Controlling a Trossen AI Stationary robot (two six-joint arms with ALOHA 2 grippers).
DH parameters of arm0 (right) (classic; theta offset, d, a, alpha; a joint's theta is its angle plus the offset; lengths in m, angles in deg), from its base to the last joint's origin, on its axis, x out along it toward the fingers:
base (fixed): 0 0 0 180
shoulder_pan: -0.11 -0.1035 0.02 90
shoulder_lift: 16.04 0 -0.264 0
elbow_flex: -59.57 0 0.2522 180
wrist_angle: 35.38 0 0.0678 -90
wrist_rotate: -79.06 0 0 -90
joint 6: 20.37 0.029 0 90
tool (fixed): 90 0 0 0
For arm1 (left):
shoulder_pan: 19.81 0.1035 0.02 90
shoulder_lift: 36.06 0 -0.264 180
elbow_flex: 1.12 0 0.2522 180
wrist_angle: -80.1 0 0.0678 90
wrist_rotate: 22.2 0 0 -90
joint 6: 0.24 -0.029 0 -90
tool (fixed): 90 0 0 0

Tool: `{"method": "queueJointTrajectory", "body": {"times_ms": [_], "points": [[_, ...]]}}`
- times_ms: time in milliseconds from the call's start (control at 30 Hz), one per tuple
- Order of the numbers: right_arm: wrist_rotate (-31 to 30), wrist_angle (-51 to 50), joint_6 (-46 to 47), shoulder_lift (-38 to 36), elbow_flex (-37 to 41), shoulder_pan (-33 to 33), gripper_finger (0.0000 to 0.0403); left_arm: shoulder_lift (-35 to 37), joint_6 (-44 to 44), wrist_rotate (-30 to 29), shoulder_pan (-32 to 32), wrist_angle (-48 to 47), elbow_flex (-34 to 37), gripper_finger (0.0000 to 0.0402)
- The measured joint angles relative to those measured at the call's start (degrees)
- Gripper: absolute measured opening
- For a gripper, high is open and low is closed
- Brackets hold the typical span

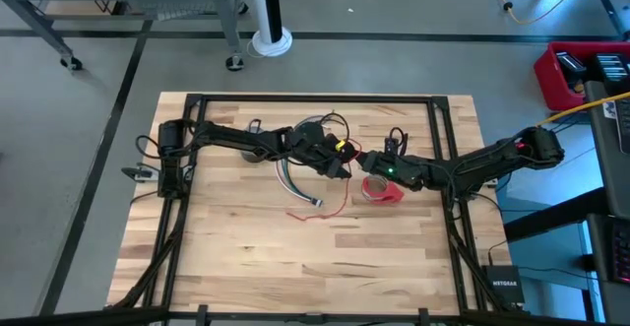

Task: Coil cords
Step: Coil the red wire onto the spool

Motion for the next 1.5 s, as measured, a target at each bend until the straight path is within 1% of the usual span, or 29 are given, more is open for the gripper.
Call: {"method": "queueJointTrajectory", "body": {"times_ms": [300, 400, 500, 600, 667, 733, 833, 933, 1033, 1167, 1333, 1500], "points": [[0.03, -0.69, -1.29, -0.58, 0.0, 0.01, 0.0003, 0.34, -0.87, 0.89, -0.09, -1.76, 0.02, 0.0], [-0.27, -2.38, -2.76, -2.03, 0.0, 0.01, 0.0003, 1.17, -3.51, 0.82, -0.19, -7.25, 0.03, 0.0], [-1.44, -4.01, -4.09, -5.05, -0.09, 0.07, 0.0003, 2.2, -7.0, 0.55, -0.41, -12.21, 0.11, 0.0], [-1.1, -8.13, -4.26, -9.06, -0.35, 0.07, 0.0003, 3.77, -11.87, -1.79, -1.13, -15.89, 0.24, 0.0], [0.73, -10.94, -4.65, -11.46, -0.29, 0.07, 0.0003, 4.88, -14.34, -4.39, -1.59, -17.17, 0.24, 0.0], [2.59, -11.82, -5.48, -13.6, -0.28, 0.07, 0.0003, 5.49, -16.09, -6.87, -1.85, -17.3, 0.2, 0.0], [6.53, -11.95, -5.64, -14.91, -0.28, 0.07, 0.0003, 5.56, -18.27, -9.39, -1.82, -17.1, 0.19, 0.0], [10.54, -12.65, -5.62, -14.9, -0.26, 0.04, 0.0003, 5.56, -18.99, -9.72, -1.67, -17.49, 0.19, 0.0], [13.02, -13.33, -5.62, -14.69, -0.22, 0.02, 0.0003, 5.56, -20.23, -9.85, -1.67, -19.15, 0.19, 0.0], [15.85, -14.02, -5.62, -15.01, -0.17, 0.02, 0.0003, 5.56, -21.53, -9.95, -1.65, -22.64, 0.19, 0.0], [18.07, -16.8, -5.64, -17.52, -0.15, 0.02, 0.0003, 5.56, -22.67, -11.13, -1.74, -26.77, 0.19, 0.0], [18.73, -22.47, -5.62, -21.65, -0.13, 0.02, 0.0003, 5.58, -24.04, -14.71, -1.71, -26.67, 0.17, 0.0]]}}
